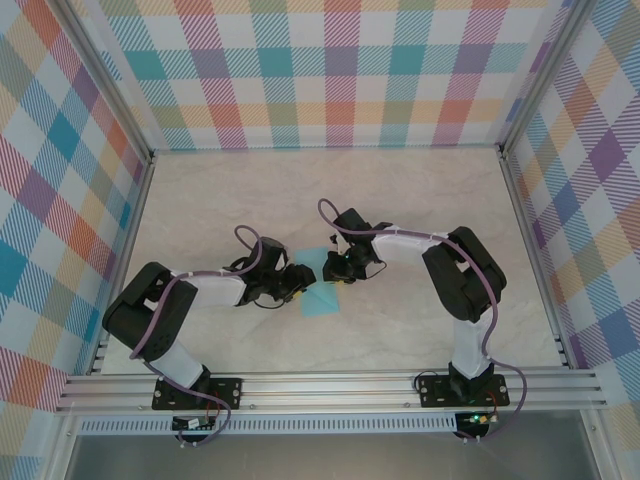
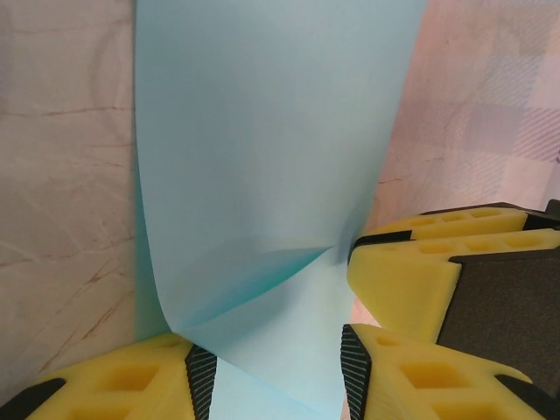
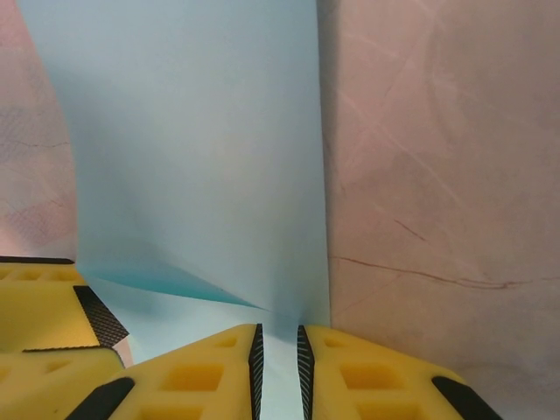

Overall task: Fold a paper plane with a square sheet of paper (pick it up from the middle)
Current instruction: Turn over the paper at the center of the table.

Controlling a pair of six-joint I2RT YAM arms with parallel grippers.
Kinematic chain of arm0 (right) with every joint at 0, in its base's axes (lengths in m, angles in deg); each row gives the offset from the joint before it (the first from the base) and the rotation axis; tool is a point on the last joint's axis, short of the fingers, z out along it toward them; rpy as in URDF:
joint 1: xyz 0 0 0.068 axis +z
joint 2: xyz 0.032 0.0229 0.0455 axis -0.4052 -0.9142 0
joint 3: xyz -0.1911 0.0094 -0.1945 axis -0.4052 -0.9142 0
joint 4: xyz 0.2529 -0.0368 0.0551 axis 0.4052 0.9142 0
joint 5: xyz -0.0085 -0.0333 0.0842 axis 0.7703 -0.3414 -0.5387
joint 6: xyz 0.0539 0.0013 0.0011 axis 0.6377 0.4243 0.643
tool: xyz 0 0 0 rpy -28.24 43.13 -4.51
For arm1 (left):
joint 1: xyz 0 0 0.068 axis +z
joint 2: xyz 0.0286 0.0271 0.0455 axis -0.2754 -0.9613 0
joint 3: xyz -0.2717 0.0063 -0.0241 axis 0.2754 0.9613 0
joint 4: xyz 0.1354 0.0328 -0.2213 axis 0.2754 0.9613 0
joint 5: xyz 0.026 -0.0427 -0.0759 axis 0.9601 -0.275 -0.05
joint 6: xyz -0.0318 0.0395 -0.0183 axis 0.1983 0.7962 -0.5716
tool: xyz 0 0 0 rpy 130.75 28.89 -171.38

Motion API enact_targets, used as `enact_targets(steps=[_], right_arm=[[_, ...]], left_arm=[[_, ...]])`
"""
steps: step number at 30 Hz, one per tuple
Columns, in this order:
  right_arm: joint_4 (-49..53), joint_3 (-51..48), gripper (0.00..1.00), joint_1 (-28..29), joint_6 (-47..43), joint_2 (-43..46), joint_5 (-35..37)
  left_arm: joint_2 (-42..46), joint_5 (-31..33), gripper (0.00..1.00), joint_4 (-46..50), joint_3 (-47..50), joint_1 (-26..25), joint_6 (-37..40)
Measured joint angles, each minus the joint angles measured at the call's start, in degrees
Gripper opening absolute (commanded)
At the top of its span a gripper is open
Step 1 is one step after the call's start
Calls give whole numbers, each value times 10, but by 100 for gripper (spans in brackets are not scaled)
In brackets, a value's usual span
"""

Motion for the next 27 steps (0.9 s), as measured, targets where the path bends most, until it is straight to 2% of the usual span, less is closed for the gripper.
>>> enact_targets(steps=[5, 12, 15, 18, 22, 25, 27], right_arm=[[-11, -7, 21, -4, 6, 0, -11], [-29, -20, 21, -12, 14, 3, -33], [-42, -29, 26, -15, 21, 9, -36], [-46, -42, 37, -16, 26, 31, -22], [-38, -60, 60, -24, 33, 101, 27], [-35, -69, 75, -26, 33, 168, 84], [-34, -77, 81, -29, 31, 208, 123]], left_arm=[[-3, -1, 40, -12, 0, 0, -5], [-12, 0, 20, -45, 0, 0, -17], [-15, 2, 12, -56, 0, 0, -20], [-15, 6, 6, -61, 0, 0, -18], [-6, 18, 5, -47, 0, 0, -2], [33, 40, 5, -1, 0, 0, 25], [73, 58, 5, 44, -8, 0, 47]])
